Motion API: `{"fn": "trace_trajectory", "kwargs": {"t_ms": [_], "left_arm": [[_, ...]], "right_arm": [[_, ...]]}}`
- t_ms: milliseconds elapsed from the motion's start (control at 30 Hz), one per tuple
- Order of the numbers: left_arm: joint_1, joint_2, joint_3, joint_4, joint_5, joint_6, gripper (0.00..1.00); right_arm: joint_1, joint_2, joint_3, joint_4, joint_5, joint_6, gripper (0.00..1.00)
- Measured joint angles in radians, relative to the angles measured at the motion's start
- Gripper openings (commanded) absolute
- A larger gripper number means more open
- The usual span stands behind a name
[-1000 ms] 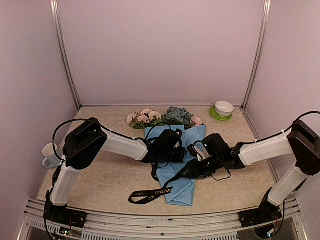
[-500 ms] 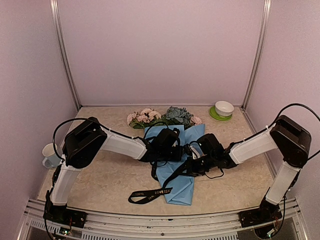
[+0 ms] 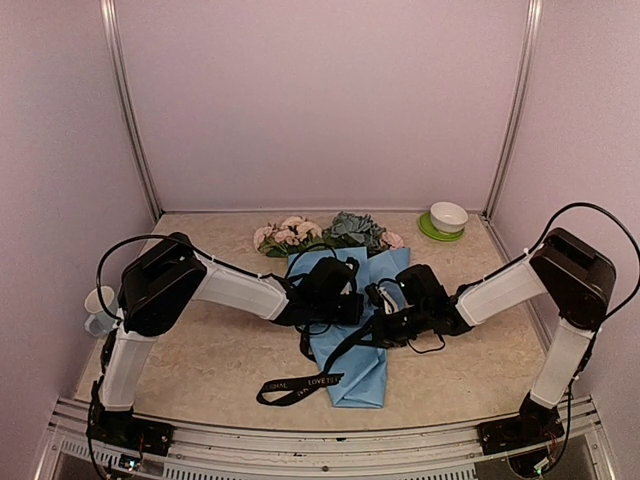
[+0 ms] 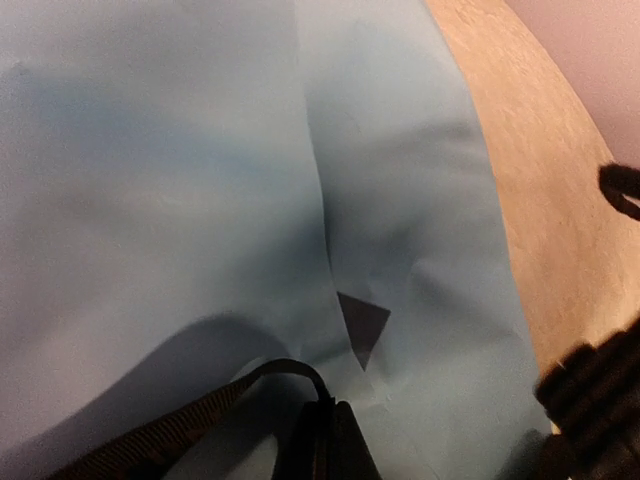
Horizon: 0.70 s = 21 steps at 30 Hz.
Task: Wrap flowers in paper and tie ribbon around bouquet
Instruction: Cross the ribbon over the folded bouquet.
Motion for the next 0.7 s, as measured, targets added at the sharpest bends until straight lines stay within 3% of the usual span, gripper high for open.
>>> {"fn": "trace_trajectory", "kwargs": {"t_ms": [367, 700], "left_arm": [[-0.013, -0.106, -0.077, 0.086, 0.120, 0.072, 0.00], [-0.070, -0.182, -0.124, 0.098, 0.134, 0.158, 0.00]], "right_arm": [[-0.033, 0.039, -0.008, 0.047, -0.002, 0.009, 0.00], [-0.041, 0.052, -0.019, 0.078, -0.014, 0.018, 0.00]]}}
